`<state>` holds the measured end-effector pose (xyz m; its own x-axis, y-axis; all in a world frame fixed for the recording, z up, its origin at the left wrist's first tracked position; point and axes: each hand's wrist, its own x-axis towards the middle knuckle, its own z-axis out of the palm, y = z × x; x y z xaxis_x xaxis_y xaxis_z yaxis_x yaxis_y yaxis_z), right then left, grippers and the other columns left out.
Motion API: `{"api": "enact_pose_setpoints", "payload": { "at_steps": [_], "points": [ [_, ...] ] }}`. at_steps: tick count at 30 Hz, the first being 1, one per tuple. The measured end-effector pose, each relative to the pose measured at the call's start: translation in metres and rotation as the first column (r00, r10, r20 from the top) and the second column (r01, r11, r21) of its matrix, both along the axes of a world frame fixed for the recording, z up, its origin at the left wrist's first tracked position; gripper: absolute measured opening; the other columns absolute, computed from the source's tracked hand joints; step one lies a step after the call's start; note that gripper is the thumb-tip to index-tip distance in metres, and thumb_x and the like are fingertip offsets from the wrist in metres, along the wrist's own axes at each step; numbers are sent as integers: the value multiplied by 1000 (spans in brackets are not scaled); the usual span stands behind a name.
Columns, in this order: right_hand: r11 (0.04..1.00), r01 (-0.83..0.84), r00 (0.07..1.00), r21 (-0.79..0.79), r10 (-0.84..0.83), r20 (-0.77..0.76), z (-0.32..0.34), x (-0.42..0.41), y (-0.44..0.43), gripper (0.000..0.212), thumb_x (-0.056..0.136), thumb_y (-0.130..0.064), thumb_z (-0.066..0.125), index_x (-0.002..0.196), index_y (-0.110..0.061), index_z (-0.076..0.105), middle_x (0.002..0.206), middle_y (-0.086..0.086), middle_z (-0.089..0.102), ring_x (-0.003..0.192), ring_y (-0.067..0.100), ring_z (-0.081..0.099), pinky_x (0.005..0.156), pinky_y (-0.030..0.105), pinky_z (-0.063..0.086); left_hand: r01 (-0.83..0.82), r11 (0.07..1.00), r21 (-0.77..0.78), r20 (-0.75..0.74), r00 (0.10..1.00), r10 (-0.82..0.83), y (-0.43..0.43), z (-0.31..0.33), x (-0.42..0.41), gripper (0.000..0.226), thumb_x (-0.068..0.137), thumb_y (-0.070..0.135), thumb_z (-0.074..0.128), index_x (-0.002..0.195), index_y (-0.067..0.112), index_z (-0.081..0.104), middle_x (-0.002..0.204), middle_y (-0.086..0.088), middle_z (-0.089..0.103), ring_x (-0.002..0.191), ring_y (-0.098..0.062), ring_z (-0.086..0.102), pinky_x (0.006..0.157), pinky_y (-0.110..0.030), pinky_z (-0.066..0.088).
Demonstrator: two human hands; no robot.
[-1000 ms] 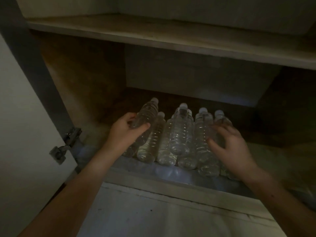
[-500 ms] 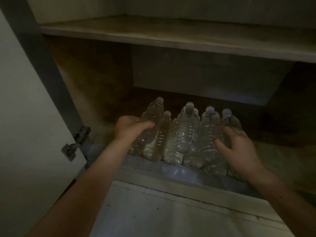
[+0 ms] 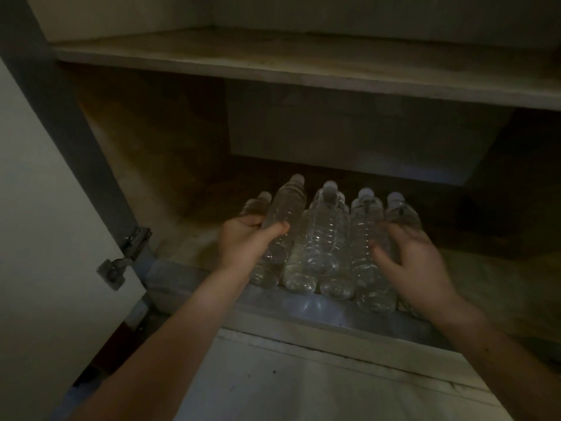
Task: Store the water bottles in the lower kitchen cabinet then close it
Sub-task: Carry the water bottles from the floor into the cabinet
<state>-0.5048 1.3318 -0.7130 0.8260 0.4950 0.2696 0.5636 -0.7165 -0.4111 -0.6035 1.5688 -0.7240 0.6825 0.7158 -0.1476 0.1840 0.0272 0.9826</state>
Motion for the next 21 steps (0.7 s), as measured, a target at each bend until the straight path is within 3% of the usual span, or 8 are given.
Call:
{"api": "enact_pose_setpoints", "payload": {
  "at_steps": [2,5,8,11,14,18,21],
  "points": [
    [1000,5,1000,3,-5,6,-1,0,1,43,94,-36,54,134,-22,54,128,6,60,120,22,50,95,38,44,27,999,39,0,1000,-27,-4,1,2,34,63,28,89,91,13,76,81,0,77,78,-16,74,75,-31,59],
    [1000,8,1000,2,-8,8,-3,1,1,43,95,-35,55,135,-21,54,128,6,59,120,22,49,94,34,41,46,992,119,-27,999,-43,-8,0,7,20,68,27,87,78,21,70,79,4,75,73,-9,71,69,-24,56],
    [1000,7,1000,-27,-7,1,-3,1,1,43,95,-37,52,136,-22,52,130,5,58,121,22,48,97,37,42,117,966,229,-81,992,-101,-10,0,4,33,75,36,81,100,21,66,94,5,71,79,-6,68,65,-21,52],
    [998,-10,999,-61,12,39,0,-1,2,48,95,-43,45,138,-21,50,132,6,56,124,24,47,102,43,42,253,918,305,-100,967,-233,-9,0,-4,27,82,37,75,103,30,58,94,15,67,70,10,64,56,-9,48],
    [992,-105,988,-72,112,104,6,-9,9,51,96,-45,45,140,-19,49,141,5,52,132,24,43,111,42,36,333,865,375,-138,943,-303,-3,0,-10,44,79,41,77,117,32,56,98,23,60,87,9,59,72,-16,51],
    [967,-246,966,-62,250,69,10,-22,26,60,93,-47,56,146,-21,43,150,-1,43,140,15,33,114,29,22,375,802,465,-132,925,-357,3,-8,-17,73,69,37,85,133,36,49,129,9,57,118,-9,56,101,-38,49],
    [950,-276,955,-146,288,72,9,-26,34,71,89,-53,59,150,-24,35,155,-4,36,144,12,25,114,21,5,355,792,497,-89,929,-361,5,-13,-20,86,61,47,86,137,32,49,139,7,53,127,-11,52,106,-44,45]
  ]
}}
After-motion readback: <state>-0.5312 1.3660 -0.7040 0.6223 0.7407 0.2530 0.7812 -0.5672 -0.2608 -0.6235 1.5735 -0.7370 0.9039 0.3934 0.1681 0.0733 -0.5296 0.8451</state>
